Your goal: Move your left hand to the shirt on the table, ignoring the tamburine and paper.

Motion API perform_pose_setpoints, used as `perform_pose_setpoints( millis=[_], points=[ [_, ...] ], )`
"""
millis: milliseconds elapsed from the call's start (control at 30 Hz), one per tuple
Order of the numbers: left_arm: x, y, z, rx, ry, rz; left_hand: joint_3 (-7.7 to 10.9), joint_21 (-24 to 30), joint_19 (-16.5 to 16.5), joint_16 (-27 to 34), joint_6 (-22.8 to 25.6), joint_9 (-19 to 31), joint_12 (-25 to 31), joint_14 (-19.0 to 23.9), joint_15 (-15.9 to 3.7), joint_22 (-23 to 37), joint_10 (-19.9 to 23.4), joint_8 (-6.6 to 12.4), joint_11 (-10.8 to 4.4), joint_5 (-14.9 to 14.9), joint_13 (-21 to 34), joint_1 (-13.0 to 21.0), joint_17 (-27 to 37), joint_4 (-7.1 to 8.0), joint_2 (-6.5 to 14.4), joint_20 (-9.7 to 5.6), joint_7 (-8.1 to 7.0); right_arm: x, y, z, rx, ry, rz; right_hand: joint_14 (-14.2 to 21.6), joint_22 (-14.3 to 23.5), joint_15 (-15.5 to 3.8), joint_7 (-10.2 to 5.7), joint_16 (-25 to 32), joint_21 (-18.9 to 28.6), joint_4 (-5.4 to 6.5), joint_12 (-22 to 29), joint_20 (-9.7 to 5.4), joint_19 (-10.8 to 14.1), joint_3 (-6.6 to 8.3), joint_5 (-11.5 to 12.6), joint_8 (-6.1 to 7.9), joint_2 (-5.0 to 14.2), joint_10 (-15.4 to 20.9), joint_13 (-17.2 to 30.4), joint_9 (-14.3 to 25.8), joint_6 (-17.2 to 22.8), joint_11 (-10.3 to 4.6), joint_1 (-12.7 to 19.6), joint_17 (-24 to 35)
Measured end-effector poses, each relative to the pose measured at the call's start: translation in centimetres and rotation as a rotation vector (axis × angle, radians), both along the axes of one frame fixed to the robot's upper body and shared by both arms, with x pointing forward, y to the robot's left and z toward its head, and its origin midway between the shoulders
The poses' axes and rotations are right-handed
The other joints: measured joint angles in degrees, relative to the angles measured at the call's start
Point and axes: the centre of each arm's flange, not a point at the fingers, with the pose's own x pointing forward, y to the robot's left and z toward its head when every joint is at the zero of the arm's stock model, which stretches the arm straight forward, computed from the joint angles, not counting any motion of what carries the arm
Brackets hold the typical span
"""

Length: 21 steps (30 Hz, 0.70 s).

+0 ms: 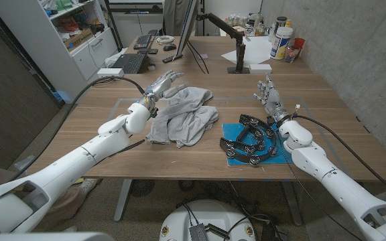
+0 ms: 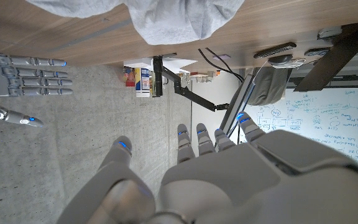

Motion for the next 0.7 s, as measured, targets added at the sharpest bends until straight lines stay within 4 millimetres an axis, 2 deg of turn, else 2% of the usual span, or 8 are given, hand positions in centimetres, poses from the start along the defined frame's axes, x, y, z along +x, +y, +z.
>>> perform_pose_setpoints(
  millis=[100, 133, 700],
  points=[
    [0.0, -0.4, 0.1, 0.002, -0.001, -0.006, 0.0, -0.22, 0.32, 0.0, 0.0, 0.0, 0.0, 0.18, 0.18, 0.0, 0.1, 0.0, -0.1, 0.0, 0.0, 0.0, 0.0, 0.0, 0.0, -0.31, 0.0, 0.0, 0.0, 0.0, 0.0, 0.0, 0.002, 0.0, 0.0, 0.0, 0.0, 0.0, -0.36, 0.0, 0.0, 0.0, 0.0, 0.0, 0.0, 0.0, 0.0, 0.0, 0.0, 0.0, 0.0, 0.0, 0.0, 0.0],
    [0.2, 0.0, 0.2, 0.023, -0.018, 0.044, 0.0, -0.22, 0.31, 0.0, 0.0, 0.0, 0.0, 0.26, 0.25, 0.0, 0.1, 0.0, -0.1, 0.0, 0.0, 0.0, 0.0, 0.0, 0.0, -0.31, 0.0, 0.0, -0.1, 0.1, -0.001, -0.001, -0.001, 0.0, 0.0, 0.0, 0.0, 0.0, -0.44, 0.0, 0.0, 0.0, 0.0, 0.0, 0.0, 0.0, 0.0, 0.0, 0.0, 0.0, 0.0, 0.0, 0.0, 0.0],
    [1.6, -1.0, 0.4, 0.089, -0.003, 0.119, -0.24, -1.05, 0.61, -0.01, 0.2, -0.01, 0.0, 0.03, 0.48, 0.0, -0.12, -0.2, -0.32, 0.0, 0.01, 0.23, 0.0, -0.23, 0.23, -0.01, -0.21, 0.0, -0.6, 0.4, -0.005, 0.002, -0.005, 0.0, 0.0, 0.0, 0.0, 0.0, -0.84, 0.0, 0.0, 0.01, -0.01, 0.0, 0.0, 0.0, 0.09, 0.0, 0.0, 0.0, 0.0, 0.0, -0.09, -0.07]
  ],
)
